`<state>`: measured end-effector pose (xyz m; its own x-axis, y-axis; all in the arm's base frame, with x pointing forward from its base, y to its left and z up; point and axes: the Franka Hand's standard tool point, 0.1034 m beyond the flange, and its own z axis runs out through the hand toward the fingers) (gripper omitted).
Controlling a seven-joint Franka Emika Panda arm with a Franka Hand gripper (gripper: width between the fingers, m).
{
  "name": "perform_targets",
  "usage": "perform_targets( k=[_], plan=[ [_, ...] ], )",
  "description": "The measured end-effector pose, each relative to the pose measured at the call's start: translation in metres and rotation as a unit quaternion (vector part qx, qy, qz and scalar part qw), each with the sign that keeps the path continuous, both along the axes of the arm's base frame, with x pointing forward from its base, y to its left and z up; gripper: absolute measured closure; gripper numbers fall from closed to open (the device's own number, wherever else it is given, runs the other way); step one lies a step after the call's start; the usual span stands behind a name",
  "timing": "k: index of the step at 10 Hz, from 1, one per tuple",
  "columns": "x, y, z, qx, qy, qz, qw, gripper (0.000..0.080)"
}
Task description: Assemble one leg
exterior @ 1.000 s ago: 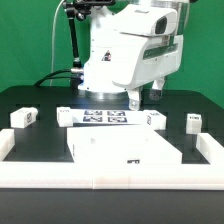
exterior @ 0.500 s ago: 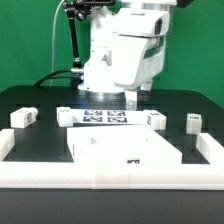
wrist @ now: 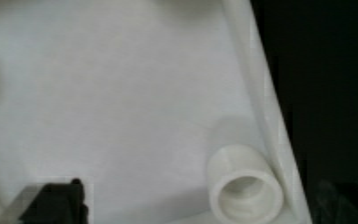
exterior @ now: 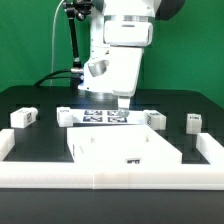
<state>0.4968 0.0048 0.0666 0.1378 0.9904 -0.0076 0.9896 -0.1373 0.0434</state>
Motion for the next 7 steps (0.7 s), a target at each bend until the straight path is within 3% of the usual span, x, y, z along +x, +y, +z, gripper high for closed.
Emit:
perform_targets(
  k=[3,7],
  plan=[
    [-0.003,0.001,-0.004,-0.003,0.005,0.019,1.000,0.0150],
    [-0.018,0.000,-0.028,-0.012,0.031,0.083,0.996,0.0150]
  ],
)
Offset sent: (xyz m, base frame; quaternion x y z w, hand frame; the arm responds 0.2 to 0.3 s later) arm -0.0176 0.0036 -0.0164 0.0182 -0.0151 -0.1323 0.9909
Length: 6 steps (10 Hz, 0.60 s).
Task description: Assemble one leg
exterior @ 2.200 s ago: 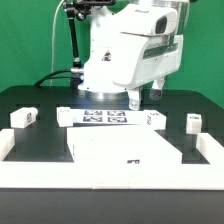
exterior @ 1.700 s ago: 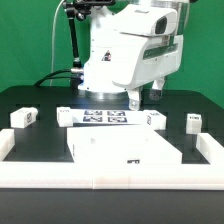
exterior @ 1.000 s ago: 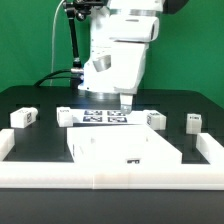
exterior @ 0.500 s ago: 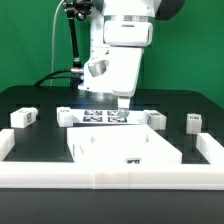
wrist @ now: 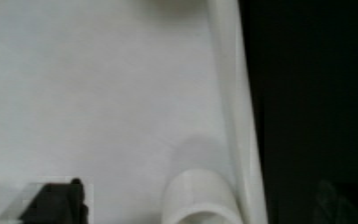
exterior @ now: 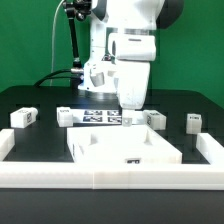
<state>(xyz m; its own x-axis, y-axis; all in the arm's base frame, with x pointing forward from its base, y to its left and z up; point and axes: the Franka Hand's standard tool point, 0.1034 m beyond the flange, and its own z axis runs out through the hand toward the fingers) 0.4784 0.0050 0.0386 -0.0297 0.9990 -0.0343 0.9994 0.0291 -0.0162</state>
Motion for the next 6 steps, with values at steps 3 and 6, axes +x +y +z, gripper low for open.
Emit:
perform_targets(
  k=[3,6],
  plan=[
    [-0.008,-0.009,-0.019,0.002,0.018,0.003,1.000,0.0150],
    [-0.004,-0.013,-0.029,0.003,0.022,-0.004,1.000,0.0150]
  ],
)
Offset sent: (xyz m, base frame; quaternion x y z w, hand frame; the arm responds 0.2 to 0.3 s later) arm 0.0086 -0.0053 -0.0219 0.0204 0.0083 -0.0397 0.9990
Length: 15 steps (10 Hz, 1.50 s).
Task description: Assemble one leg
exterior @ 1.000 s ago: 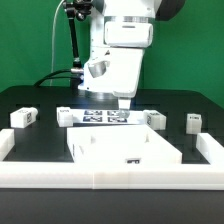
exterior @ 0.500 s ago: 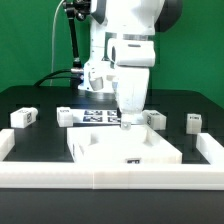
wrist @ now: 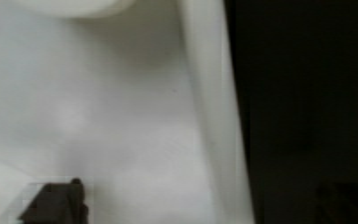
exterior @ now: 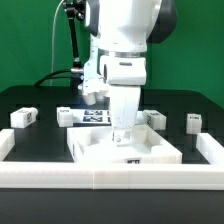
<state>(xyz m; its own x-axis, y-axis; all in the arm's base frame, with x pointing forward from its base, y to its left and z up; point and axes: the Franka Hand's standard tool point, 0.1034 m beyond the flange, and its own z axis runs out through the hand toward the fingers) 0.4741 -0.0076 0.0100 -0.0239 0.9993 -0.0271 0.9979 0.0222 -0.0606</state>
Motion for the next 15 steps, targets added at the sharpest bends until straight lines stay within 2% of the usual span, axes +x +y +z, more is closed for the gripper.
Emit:
perform_targets(
  k=[1,3,4,5,6,12,13,15],
  plan=[
    [0.000,0.000,-0.001,0.000,0.001,0.000,1.000,0.0150],
    [-0.001,0.000,-0.001,0.000,0.001,0.000,1.000,0.0415],
    [-0.001,0.000,-0.001,0.000,0.001,0.000,1.000,0.0415],
    [-0.001,0.000,-0.001,0.000,0.002,0.000,1.000,0.0550],
    [-0.001,0.001,-0.001,0.000,0.001,0.001,1.000,0.0721],
    [0.002,0.002,0.000,0.002,-0.006,-0.004,1.000,0.0737],
    [0.002,0.010,-0.001,0.003,-0.009,-0.011,1.000,0.0737],
    [0.002,0.038,-0.001,0.011,-0.017,-0.020,1.000,0.0737]
  ],
)
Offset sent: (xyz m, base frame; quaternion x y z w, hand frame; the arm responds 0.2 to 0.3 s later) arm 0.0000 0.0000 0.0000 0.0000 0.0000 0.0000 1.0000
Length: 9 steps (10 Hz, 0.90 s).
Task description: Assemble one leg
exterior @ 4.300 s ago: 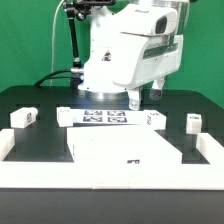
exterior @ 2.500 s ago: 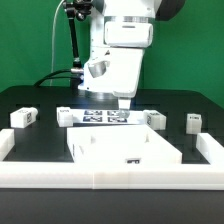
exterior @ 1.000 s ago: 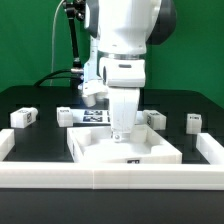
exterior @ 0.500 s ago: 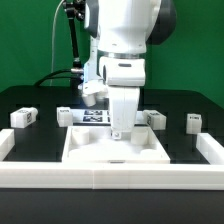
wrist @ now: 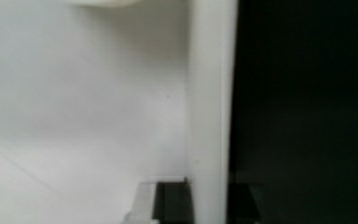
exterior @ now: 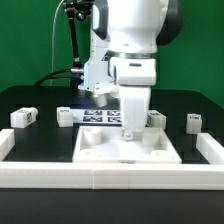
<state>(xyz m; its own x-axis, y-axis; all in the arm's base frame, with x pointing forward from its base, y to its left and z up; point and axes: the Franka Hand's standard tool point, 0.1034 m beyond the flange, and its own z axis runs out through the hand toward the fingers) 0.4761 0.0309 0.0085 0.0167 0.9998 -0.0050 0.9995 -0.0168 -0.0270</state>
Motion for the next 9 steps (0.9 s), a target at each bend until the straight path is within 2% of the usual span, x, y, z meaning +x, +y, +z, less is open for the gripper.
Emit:
perform_targets(
  k=[2,4,9],
  plan=[
    [0.002,0.027,0.000,0.005,0.000,0.000,1.000,0.0737],
    [0.013,0.048,0.000,0.009,-0.007,0.000,1.000,0.0737],
    [0.014,0.050,0.000,0.007,-0.006,-0.002,1.000,0.0737]
  ],
)
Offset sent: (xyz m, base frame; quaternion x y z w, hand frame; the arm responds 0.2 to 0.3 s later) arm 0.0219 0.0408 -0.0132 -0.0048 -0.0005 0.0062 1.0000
